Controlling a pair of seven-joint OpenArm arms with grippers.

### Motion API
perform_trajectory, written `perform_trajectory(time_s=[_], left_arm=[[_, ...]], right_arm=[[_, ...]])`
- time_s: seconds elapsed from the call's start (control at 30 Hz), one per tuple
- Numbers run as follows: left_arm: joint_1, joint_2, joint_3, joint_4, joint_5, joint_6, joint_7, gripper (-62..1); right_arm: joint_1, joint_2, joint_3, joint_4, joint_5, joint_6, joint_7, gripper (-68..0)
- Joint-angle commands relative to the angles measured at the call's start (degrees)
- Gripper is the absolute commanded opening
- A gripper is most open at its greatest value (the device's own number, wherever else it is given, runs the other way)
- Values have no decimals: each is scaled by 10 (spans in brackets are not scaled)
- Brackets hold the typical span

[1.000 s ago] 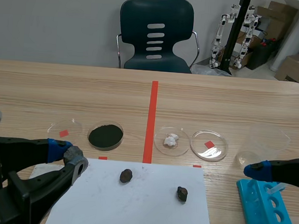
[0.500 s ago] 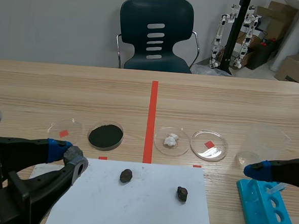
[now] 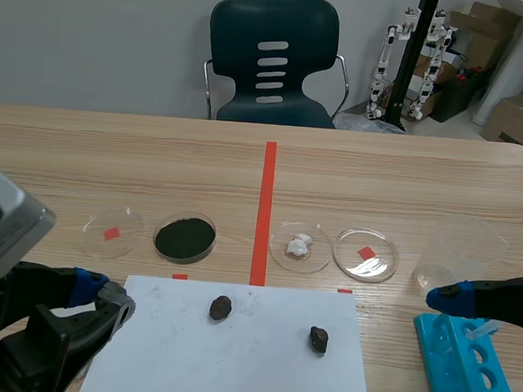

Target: Rub the mineral on the streak plate

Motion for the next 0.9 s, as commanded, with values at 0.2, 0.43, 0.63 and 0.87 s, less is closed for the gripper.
perform_trajectory(time_s=[0.2,0.43,0.63,0.87], left_arm=[[-96,23,22,-68,-55,66,131,-468],[-208,23,55,-127,-95,180,269,-468],[-293,38,58,-164,-113,214,363,-468],[-366,42,58,-231,-125,244,454,-468]], right_arm=[[1,7,1,2,6,0,7,4],[1,7,1,2,6,0,7,4],[1,7,1,2,6,0,7,4],[1,7,1,2,6,0,7,4]])
